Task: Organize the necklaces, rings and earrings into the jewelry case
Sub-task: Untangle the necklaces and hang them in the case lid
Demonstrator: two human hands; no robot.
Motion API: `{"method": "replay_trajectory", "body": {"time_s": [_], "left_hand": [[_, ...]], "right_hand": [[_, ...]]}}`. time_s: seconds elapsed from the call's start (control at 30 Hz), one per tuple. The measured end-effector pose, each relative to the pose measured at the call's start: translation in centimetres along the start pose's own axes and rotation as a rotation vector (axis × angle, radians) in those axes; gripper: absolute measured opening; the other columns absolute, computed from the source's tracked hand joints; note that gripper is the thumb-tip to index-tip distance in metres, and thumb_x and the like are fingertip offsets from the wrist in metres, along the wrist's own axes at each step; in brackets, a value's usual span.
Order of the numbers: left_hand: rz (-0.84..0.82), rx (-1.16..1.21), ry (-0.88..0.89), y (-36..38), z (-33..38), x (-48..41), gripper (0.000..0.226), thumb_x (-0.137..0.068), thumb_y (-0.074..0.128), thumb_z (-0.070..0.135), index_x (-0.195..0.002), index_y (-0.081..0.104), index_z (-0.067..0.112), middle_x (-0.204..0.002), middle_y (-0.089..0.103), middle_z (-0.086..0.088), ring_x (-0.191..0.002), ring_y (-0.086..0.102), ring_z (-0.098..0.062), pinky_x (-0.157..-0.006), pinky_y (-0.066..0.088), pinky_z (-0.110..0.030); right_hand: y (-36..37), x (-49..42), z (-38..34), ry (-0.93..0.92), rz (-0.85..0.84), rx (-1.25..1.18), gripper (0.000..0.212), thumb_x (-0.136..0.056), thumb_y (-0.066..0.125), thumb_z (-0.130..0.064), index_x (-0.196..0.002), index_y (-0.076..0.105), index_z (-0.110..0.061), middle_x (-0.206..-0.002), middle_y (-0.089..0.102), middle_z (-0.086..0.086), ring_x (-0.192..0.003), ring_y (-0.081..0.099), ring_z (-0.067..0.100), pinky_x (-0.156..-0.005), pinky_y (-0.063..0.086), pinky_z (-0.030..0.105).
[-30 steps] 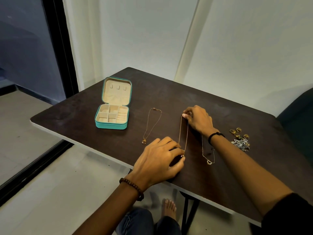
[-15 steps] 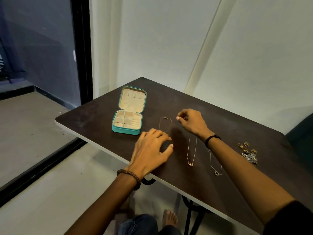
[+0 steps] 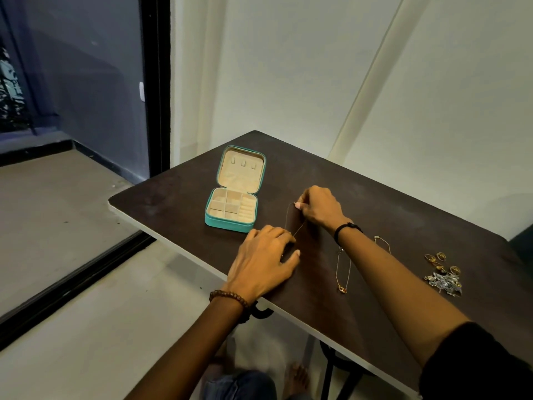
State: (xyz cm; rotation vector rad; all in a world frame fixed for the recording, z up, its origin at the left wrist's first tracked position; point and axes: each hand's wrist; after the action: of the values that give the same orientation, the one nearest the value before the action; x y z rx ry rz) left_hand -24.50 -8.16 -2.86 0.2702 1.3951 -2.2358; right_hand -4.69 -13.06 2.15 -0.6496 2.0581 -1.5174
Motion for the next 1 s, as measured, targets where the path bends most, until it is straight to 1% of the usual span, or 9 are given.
{"method": "replay_trajectory", "body": {"time_s": [0.13,0.33,0.43,0.5,0.6,0.67,0.73,0.83,1.0], "left_hand": [[-0.004,0.003,-0.015,0.0,-0.3,-0.1,0.04,-0.099,0.048,0.048,-0.131,0.058,0.026,-0.134,0.057,0.008,-0.124,0.047,-0.007,-0.105,0.034,-0.029],[0.166,0.264,-0.037,-0.5,1.1,0.8,0.026,-0.1,0.053,0.037,-0.119,0.063,0.023,-0.117,0.059,0.006,-0.108,0.052,-0.003,-0.093,0.047,-0.024],[0.22,0.378,-0.052,-0.9,0.7,0.8,0.023,-0.1,0.055,0.027,-0.121,0.063,0.022,-0.119,0.06,0.006,-0.109,0.052,0.0,-0.096,0.047,-0.023],[0.232,0.485,-0.127,-1.3,0.8,0.6,0.028,-0.101,0.054,0.025,-0.13,0.057,0.024,-0.128,0.057,0.007,-0.115,0.048,0.001,-0.1,0.045,-0.023],[0.224,0.718,-0.277,-2.2,2.4,-0.1,0.051,-0.101,0.055,0.028,-0.149,0.037,0.029,-0.141,0.051,0.012,-0.128,0.042,-0.001,-0.102,0.035,-0.023],[0.179,0.884,-0.369,-2.5,3.4,-0.9,0.064,-0.098,0.06,0.03,-0.153,0.026,0.029,-0.136,0.057,0.012,-0.127,0.044,-0.003,-0.102,0.032,-0.025],[0.143,0.995,-0.446,-2.6,4.1,-1.4,0.062,-0.095,0.065,0.029,-0.149,0.033,0.026,-0.115,0.071,0.006,-0.118,0.056,-0.006,-0.098,0.034,-0.021],[0.127,1.148,-0.519,-2.2,4.3,-0.8,0.041,-0.095,0.065,0.022,-0.134,0.052,0.019,-0.084,0.072,-0.003,-0.081,0.07,-0.008,-0.071,0.048,-0.013],[0.095,1.294,-0.56,-2.2,4.0,1.7,0.024,-0.097,0.061,0.023,-0.117,0.066,0.012,-0.075,0.067,-0.005,-0.056,0.06,-0.01,-0.052,0.05,-0.018]], "right_hand": [[0.5,0.5,-0.9,-0.107,-0.067,0.099,0.021,-0.098,0.055,-0.013,-0.113,0.054,0.001,-0.122,0.054,0.019,-0.114,0.052,0.037,-0.085,0.047,0.043],[-2.1,5.0,-0.7,-0.122,0.067,-0.353,0.013,-0.097,0.049,-0.001,-0.109,0.052,0.001,-0.101,0.067,0.011,-0.094,0.064,0.027,-0.076,0.047,0.025],[-2.7,6.1,-0.9,-0.101,0.056,-0.537,0.011,-0.098,0.053,-0.01,-0.107,0.059,-0.012,-0.092,0.071,0.001,-0.092,0.07,0.02,-0.086,0.056,0.03],[-3.6,6.6,-1.2,-0.106,0.008,-0.689,0.013,-0.097,0.054,-0.008,-0.102,0.065,-0.012,-0.087,0.073,0.003,-0.088,0.072,0.019,-0.09,0.058,0.037],[-5.8,8.2,-2.0,-0.165,-0.08,-0.911,0.016,-0.099,0.051,-0.002,-0.104,0.066,-0.005,-0.083,0.07,0.007,-0.082,0.071,0.02,-0.083,0.059,0.031],[-7.0,9.3,-2.7,-0.168,-0.129,-1.043,0.019,-0.098,0.048,0.002,-0.106,0.065,-0.002,-0.077,0.067,0.006,-0.075,0.068,0.017,-0.079,0.057,0.029],[-7.8,9.8,-3.3,-0.138,-0.16,-1.165,0.021,-0.096,0.047,0.004,-0.105,0.064,-0.001,-0.07,0.065,0.004,-0.068,0.065,0.015,-0.079,0.054,0.031],[-9.1,10.0,-3.7,-0.091,-0.149,-1.31,0.023,-0.093,0.047,0.003,-0.098,0.069,-0.003,-0.07,0.062,0.005,-0.066,0.06,0.017,-0.072,0.053,0.027],[-10.5,9.7,-3.6,-0.016,-0.131,-1.462,0.022,-0.089,0.045,0.0,-0.091,0.067,-0.004,-0.069,0.056,0.004,-0.062,0.055,0.014,-0.064,0.053,0.023]]}}
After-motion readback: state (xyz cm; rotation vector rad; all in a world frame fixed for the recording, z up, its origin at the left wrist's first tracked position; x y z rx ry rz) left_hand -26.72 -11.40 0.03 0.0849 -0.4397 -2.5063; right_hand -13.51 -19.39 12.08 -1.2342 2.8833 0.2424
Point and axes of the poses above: each hand's wrist, its own x-axis away from the middle knuckle, its own y-axis out of the palm, z = x × y
